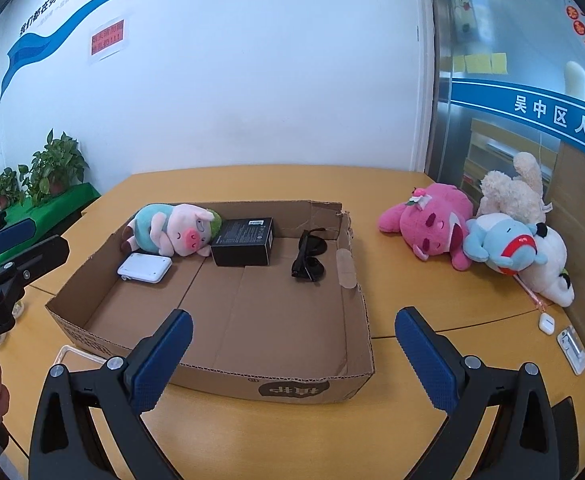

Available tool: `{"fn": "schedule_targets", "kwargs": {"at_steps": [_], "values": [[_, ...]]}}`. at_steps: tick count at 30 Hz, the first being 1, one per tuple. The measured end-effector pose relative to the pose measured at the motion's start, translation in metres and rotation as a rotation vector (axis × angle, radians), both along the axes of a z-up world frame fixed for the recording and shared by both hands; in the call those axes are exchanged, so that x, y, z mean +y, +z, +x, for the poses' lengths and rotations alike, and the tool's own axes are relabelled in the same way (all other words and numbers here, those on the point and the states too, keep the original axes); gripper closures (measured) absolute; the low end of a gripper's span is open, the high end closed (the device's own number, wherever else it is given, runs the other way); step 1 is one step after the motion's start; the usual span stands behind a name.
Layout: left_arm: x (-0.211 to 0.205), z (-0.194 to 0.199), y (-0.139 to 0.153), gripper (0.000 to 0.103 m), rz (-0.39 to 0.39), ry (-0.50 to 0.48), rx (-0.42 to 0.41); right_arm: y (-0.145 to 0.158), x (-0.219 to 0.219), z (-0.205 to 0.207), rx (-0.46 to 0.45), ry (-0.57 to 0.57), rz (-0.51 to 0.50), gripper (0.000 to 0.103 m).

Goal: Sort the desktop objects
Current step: 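Withdraw the right tool and move it toward the white phone case, then grasp the white phone case rim with the right gripper and lift it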

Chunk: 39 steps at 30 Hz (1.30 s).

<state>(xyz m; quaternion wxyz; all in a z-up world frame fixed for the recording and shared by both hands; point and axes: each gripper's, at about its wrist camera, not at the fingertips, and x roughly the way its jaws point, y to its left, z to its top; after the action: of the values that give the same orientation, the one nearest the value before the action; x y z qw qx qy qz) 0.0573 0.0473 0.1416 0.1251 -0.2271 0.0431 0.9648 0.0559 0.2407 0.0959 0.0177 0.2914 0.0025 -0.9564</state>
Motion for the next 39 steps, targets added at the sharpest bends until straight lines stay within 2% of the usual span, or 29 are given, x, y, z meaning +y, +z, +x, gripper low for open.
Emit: {"fn": "schedule_targets", "kwargs": {"at_steps": [5,10,13,17,20,26,33,39], "values": [[-0.001,0.001,-0.008,0.016,-0.005,-0.002,-0.015,-0.005,0.003,0.002,-0.011,-0.004,0.001,0.0],[-0.016,0.004,-0.02,0.016,-0.001,-0.011,-0.029,-0.011,0.006,0.005,-0.02,0.032,-0.065,0.0],[-0.032,0.003,-0.033,0.016,0.018,-0.024,-0.072,-0.017,-0.002,0.011,-0.025,0.067,-0.072,0.0],[-0.059,-0.001,-0.055,0.016,0.032,0.0,-0.167,-0.03,-0.014,0.016,-0.044,0.113,-0.092,0.0],[-0.082,-0.002,-0.069,0.016,0.052,0.036,-0.213,-0.046,-0.028,0.014,-0.099,0.203,-0.16,0.0],[-0.135,0.005,-0.1,0.016,0.095,0.11,-0.324,-0.082,-0.075,0.015,-0.222,0.406,-0.204,0.0],[-0.166,0.004,-0.139,0.016,0.069,0.141,-0.452,-0.134,-0.118,0.012,-0.381,0.485,-0.239,0.0],[-0.174,-0.008,-0.162,0.018,0.109,0.102,-0.522,-0.151,-0.151,-0.002,-0.428,0.514,-0.219,0.0]]}}
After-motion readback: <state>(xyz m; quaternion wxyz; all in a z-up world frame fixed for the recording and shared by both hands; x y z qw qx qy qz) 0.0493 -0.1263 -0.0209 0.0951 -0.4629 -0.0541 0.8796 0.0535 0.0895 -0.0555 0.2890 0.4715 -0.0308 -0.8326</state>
